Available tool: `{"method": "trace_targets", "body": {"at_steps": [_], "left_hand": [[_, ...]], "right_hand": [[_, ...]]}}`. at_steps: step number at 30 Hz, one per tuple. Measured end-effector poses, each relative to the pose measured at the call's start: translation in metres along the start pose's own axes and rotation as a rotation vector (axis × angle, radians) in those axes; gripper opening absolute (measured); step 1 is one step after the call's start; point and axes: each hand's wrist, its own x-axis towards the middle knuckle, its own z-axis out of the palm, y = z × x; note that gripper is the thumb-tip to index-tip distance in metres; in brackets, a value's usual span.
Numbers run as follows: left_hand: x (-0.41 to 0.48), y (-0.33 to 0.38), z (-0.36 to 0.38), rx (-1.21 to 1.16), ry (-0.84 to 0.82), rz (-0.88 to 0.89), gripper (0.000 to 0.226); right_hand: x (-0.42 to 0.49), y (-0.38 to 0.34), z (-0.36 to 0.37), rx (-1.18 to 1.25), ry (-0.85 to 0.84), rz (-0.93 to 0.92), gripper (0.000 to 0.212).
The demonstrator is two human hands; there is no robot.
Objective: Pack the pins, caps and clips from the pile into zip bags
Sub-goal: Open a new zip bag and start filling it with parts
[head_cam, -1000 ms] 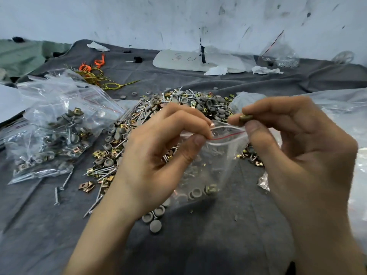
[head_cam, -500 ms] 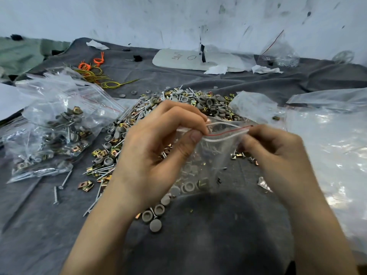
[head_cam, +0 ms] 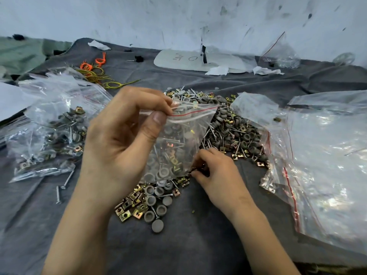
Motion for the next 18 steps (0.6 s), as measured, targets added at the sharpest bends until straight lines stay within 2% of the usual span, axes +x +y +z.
{"method": "trace_targets", "body": {"at_steps": [4, 10, 14, 18], "left_hand": [[0.0000, 0.0000, 0.0000, 0.008, -0.007, -0.002, 0.013], [-0.0001, 0.0008, 0.0017, 0.023, -0.019, -0.003, 0.014], [0.0003, 0.0015, 0.0028, 0.030, -0.025, -0.003, 0.013], [0.0001, 0.0020, 0.0042, 0.027, -0.028, -0.007, 0.013]], "right_hand": [[0.0013, -0.0008, -0.0026, 0.019, -0.023, 0.019, 0.026], [0.0030, 0.0030, -0.0041, -0.029, -0.045, 0.079, 0.009], [0.0020, 0.0012, -0.0059, -0.043, -0.076, 0.070, 0.022], [0.0017, 0.0031, -0.0087, -0.015, -0.060, 0.038, 0.022]]}}
